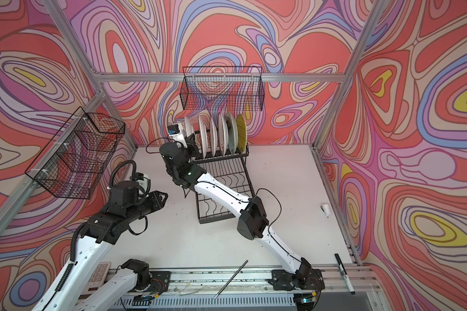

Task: Load the plates into the dish rack
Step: 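Lower the plate into the rack slot farthest from the other plates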

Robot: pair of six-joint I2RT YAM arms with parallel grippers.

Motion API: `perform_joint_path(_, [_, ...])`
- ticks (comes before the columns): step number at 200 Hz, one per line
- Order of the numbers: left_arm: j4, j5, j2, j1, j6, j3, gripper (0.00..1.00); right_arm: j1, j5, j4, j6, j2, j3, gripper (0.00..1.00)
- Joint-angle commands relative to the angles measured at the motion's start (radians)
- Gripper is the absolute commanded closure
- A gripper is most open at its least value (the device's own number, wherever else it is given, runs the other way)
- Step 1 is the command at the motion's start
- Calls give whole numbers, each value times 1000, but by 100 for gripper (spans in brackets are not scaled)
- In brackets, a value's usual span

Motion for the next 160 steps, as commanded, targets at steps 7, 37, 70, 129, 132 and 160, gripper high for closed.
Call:
perform_joint_path(7, [4, 3, -9, -5, 3, -8, 67, -3, 8, 24, 7, 9, 26, 95])
perform_joint_path(37, [3, 2, -11, -6, 5, -6, 67, -3, -5, 27, 10, 9, 20, 88])
perform_joint_path(70, [0, 2, -11, -6, 3, -6, 67, -3, -23, 27, 13, 12, 16, 81])
perform_joint_path(129, [-5, 2, -14, -5, 5, -1, 66, -3, -42, 30, 8, 13, 11, 71])
perform_joint_path(132, [-6, 2, -15, -5, 6, 0, 67, -3, -43, 29, 7, 11, 12, 71])
perform_joint_path(160, [-13, 2, -18, -5, 7, 5, 66, -3, -59, 31, 2, 5, 10, 64])
